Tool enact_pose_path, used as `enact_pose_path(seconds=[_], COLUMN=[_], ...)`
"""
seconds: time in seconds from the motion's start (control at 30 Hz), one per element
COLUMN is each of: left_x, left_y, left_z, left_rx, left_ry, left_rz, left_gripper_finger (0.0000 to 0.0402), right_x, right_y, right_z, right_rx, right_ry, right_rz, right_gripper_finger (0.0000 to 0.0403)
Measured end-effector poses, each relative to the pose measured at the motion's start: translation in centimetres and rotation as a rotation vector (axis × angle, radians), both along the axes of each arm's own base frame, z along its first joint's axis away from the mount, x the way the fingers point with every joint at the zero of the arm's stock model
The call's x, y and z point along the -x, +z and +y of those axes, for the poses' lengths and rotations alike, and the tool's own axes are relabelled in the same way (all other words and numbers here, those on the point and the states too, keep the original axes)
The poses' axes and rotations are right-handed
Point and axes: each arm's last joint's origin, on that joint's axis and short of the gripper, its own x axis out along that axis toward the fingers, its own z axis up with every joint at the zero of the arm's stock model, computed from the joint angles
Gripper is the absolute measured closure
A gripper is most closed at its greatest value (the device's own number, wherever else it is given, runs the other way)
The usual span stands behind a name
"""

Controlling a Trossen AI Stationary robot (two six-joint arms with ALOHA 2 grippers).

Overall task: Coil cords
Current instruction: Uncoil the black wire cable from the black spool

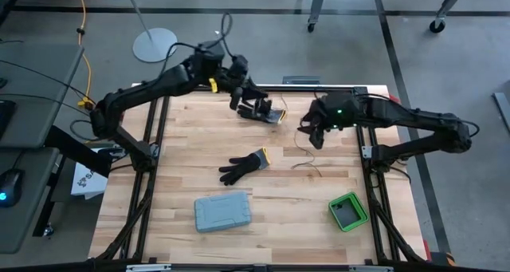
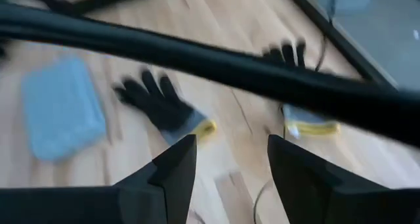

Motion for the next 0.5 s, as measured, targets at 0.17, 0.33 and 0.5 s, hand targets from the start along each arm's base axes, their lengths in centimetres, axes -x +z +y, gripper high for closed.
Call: enact_pose_path(seconds=[0.17, 0.33, 0.5], left_x=[0.3, -0.7, -2.6], left_y=[-0.8, -9.9, -7.0], left_z=[-0.7, 0.2, -0.8], left_rx=[0.051, 0.096, 0.374], left_ry=[0.038, 0.076, -0.135], left_rz=[0.116, 0.475, 0.144], left_gripper_finger=[0.0401, 0.0401, 0.0401], right_x=[0.1, -0.2, 0.1], right_y=[2.0, 2.3, 2.2], right_z=[0.0, 0.0, -0.1], right_rx=[-0.004, 0.004, -0.014], right_ry=[0.022, 0.027, 0.035], right_rz=[-0.193, -0.236, -0.213], right_gripper_finger=[0.0222, 0.0222, 0.0222])
